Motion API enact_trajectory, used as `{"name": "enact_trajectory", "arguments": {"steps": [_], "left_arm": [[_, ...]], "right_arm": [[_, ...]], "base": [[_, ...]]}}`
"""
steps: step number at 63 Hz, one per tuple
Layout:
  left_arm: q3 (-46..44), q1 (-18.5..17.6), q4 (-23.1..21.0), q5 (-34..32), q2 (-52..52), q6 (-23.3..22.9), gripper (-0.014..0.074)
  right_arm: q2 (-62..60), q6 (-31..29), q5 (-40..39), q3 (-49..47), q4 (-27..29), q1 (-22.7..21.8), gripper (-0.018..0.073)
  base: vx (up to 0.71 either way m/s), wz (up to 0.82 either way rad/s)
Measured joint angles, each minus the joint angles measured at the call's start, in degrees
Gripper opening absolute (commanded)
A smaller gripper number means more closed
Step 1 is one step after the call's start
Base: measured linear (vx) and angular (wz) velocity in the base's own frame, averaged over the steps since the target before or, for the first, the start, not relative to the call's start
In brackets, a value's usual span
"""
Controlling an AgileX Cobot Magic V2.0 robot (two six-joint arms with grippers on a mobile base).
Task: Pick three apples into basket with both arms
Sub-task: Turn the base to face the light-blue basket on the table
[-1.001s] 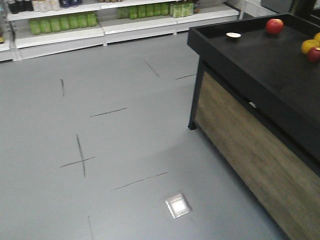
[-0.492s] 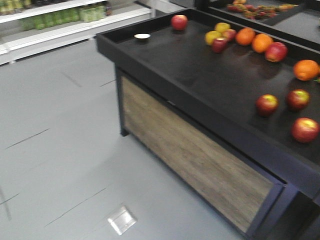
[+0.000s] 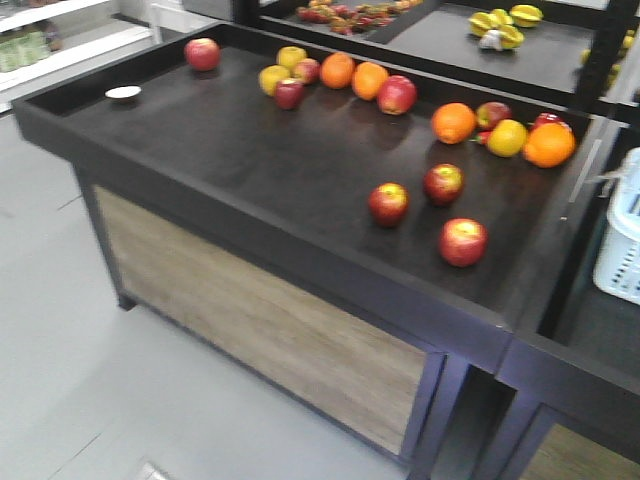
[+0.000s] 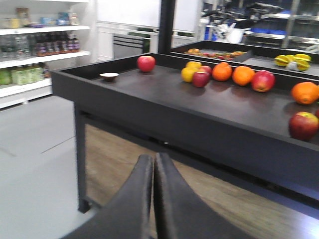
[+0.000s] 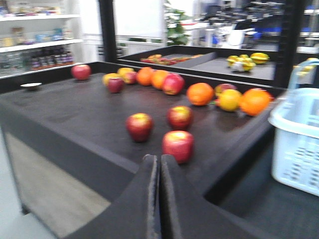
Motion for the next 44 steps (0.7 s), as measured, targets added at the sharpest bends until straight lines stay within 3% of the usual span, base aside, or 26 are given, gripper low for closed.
{"name": "enact_trajectory", "arguments": {"steps": [44], "left_arm": [[0.00,0.00,0.00,0.00,0.00,0.00,-0.0006]], "right_arm": [[0.00,0.00,0.00,0.00,0.00,0.00,-0.0001]], "base": [[0.07,-0.46]]}}
